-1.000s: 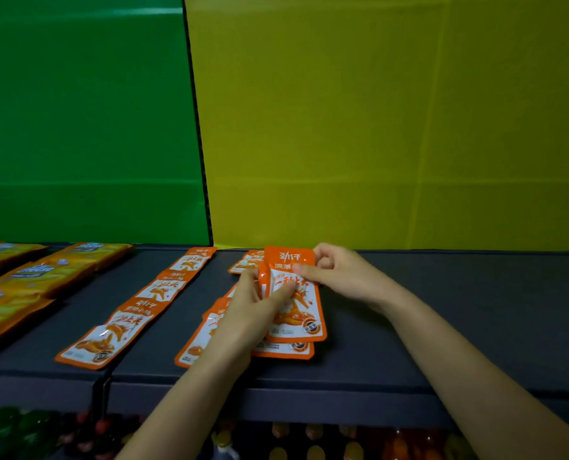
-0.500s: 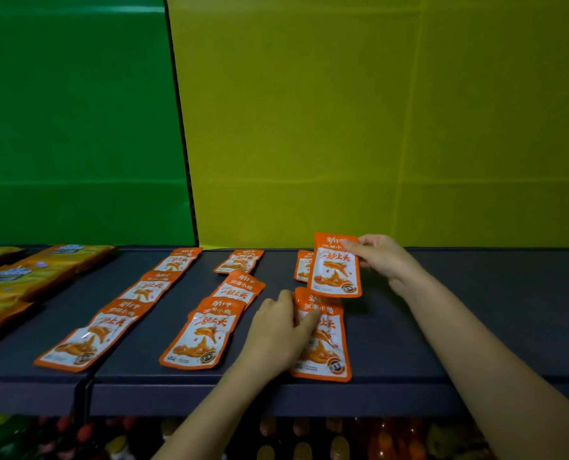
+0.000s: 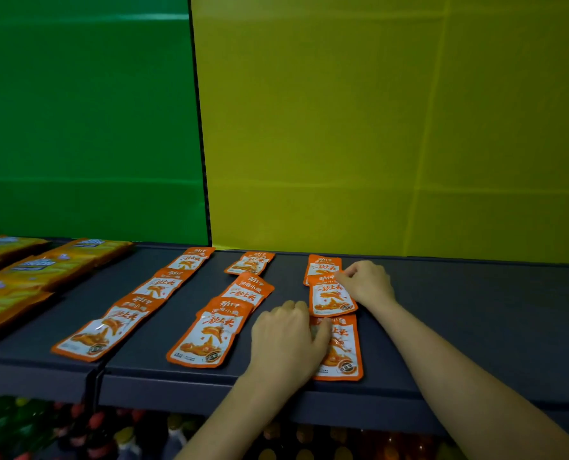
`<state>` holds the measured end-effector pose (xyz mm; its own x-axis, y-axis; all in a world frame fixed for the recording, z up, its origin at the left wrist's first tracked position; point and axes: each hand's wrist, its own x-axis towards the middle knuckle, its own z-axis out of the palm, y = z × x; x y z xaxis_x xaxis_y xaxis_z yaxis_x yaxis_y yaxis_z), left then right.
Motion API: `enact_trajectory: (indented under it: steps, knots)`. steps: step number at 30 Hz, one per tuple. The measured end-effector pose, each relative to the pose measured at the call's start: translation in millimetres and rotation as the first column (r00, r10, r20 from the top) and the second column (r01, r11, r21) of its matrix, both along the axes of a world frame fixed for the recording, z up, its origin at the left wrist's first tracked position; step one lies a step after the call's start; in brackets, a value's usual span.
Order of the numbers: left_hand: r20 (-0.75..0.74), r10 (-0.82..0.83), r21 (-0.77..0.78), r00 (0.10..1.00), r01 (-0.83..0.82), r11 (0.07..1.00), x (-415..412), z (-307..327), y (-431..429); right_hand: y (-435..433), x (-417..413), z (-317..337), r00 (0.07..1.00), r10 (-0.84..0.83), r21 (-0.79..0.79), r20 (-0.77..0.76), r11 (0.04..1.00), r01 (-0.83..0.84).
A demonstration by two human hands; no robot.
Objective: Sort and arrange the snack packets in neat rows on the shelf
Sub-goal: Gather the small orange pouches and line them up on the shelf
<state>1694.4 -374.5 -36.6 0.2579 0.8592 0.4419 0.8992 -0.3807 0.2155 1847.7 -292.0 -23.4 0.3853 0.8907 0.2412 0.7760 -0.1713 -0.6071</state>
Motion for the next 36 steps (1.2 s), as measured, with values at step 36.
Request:
enact_trajectory:
  steps: [36]
  knots:
    - [-0.02,0.873,0.005,0.487,-0.873,0.487,-517.8,-55.0,-219.9,-142.4,-460.0,-24.0,0.344,0.893,0.024,0.289,0.353,-0.935]
